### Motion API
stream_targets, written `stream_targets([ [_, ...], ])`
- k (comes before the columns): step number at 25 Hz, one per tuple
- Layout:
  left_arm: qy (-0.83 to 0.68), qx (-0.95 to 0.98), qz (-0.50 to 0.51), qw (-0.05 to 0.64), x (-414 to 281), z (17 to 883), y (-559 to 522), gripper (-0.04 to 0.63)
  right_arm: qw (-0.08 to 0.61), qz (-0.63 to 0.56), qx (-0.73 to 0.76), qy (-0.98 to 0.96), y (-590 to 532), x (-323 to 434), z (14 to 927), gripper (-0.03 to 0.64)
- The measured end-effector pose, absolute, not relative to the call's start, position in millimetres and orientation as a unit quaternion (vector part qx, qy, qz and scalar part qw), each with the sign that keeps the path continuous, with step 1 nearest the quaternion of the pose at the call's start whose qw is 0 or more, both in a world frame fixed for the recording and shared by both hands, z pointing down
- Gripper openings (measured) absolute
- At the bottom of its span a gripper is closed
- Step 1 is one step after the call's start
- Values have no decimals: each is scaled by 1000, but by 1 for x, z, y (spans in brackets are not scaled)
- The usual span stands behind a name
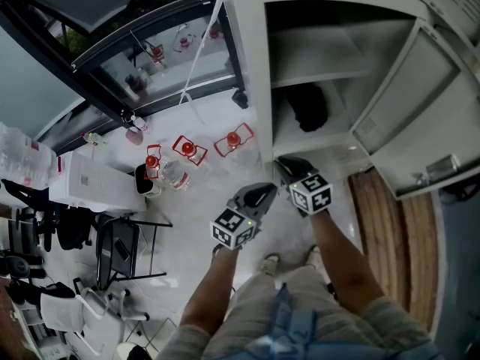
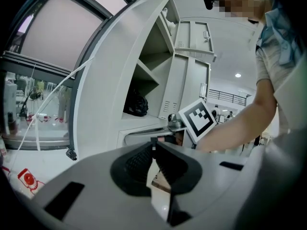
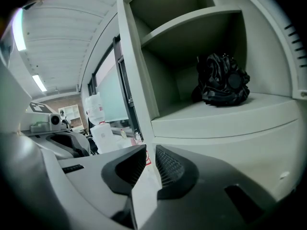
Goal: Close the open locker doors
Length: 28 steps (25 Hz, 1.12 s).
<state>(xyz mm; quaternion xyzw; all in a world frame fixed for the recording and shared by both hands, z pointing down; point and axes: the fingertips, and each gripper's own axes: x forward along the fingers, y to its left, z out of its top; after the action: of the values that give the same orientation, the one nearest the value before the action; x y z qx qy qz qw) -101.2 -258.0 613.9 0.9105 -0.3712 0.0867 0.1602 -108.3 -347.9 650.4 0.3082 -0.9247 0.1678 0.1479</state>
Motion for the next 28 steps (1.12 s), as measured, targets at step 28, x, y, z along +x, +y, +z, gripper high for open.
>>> stream_targets([
  [28, -327, 936, 63, 118, -54, 567, -251, 5, 105, 121, 336, -928, -298, -32, 577, 60],
])
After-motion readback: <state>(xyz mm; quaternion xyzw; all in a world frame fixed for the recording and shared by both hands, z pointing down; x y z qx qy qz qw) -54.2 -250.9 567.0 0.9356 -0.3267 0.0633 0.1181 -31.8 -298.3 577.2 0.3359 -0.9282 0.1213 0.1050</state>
